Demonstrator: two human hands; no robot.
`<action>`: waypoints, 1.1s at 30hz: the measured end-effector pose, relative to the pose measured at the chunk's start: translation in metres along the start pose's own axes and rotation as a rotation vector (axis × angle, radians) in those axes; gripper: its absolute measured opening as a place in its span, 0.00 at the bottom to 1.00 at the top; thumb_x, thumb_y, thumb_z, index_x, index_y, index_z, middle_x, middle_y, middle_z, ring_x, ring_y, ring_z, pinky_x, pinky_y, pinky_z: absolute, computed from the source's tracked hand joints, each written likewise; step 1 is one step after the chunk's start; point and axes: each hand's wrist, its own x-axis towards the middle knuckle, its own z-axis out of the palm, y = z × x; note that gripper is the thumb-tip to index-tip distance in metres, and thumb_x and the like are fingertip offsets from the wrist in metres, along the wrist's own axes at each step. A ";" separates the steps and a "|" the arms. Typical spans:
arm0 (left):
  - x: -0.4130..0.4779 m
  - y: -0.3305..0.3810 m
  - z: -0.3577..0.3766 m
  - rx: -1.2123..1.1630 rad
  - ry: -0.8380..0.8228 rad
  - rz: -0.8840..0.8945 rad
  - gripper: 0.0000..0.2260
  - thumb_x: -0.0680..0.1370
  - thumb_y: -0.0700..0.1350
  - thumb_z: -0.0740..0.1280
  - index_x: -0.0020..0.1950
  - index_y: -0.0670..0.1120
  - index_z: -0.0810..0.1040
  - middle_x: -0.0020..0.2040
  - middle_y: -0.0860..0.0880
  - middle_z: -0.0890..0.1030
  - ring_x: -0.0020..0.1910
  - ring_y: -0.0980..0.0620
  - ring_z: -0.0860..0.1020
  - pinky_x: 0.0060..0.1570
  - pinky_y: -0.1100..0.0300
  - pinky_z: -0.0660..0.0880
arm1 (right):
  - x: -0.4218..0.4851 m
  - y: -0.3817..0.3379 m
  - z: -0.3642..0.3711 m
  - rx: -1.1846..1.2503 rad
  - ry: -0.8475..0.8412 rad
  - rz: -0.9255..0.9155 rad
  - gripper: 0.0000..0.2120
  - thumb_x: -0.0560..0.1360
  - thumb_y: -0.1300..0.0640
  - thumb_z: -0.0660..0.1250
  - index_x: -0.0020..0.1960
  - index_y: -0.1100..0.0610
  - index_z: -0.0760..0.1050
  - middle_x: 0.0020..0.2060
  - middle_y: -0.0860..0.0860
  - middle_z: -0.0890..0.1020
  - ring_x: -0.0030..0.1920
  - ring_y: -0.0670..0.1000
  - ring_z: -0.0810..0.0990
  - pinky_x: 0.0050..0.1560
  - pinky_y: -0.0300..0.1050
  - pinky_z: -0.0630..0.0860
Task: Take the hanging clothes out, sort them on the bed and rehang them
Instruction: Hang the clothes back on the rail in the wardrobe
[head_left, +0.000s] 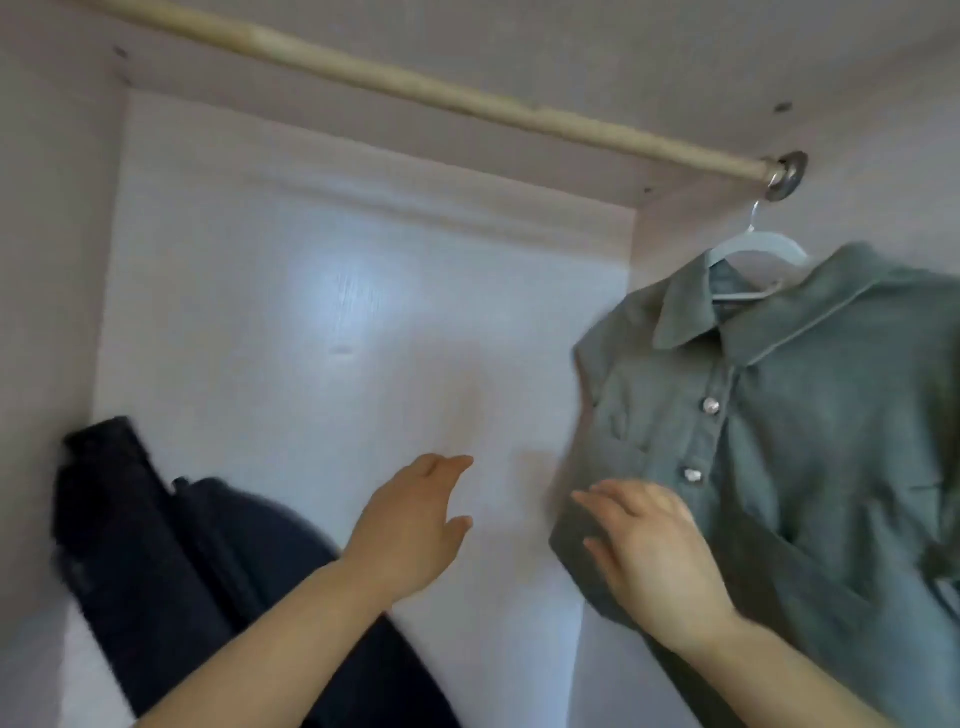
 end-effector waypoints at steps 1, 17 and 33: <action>-0.020 -0.012 0.005 0.035 -0.038 -0.038 0.27 0.79 0.52 0.59 0.75 0.54 0.52 0.74 0.52 0.58 0.70 0.53 0.61 0.67 0.61 0.58 | -0.013 -0.019 0.016 0.060 -0.111 0.013 0.23 0.66 0.54 0.74 0.60 0.52 0.77 0.55 0.49 0.79 0.56 0.54 0.78 0.60 0.47 0.71; -0.438 -0.076 0.026 0.215 -0.444 -1.097 0.28 0.77 0.52 0.60 0.75 0.54 0.54 0.73 0.51 0.61 0.69 0.49 0.62 0.67 0.54 0.61 | -0.213 -0.290 0.141 0.591 -0.791 -0.564 0.23 0.77 0.50 0.59 0.72 0.48 0.61 0.68 0.46 0.66 0.67 0.48 0.64 0.68 0.40 0.60; -0.685 0.228 -0.020 0.482 0.133 -2.328 0.27 0.77 0.53 0.62 0.74 0.52 0.57 0.71 0.50 0.64 0.68 0.47 0.65 0.64 0.53 0.63 | -0.403 -0.452 -0.033 0.936 -0.709 -1.819 0.23 0.76 0.52 0.59 0.71 0.47 0.62 0.65 0.45 0.69 0.65 0.49 0.68 0.63 0.41 0.63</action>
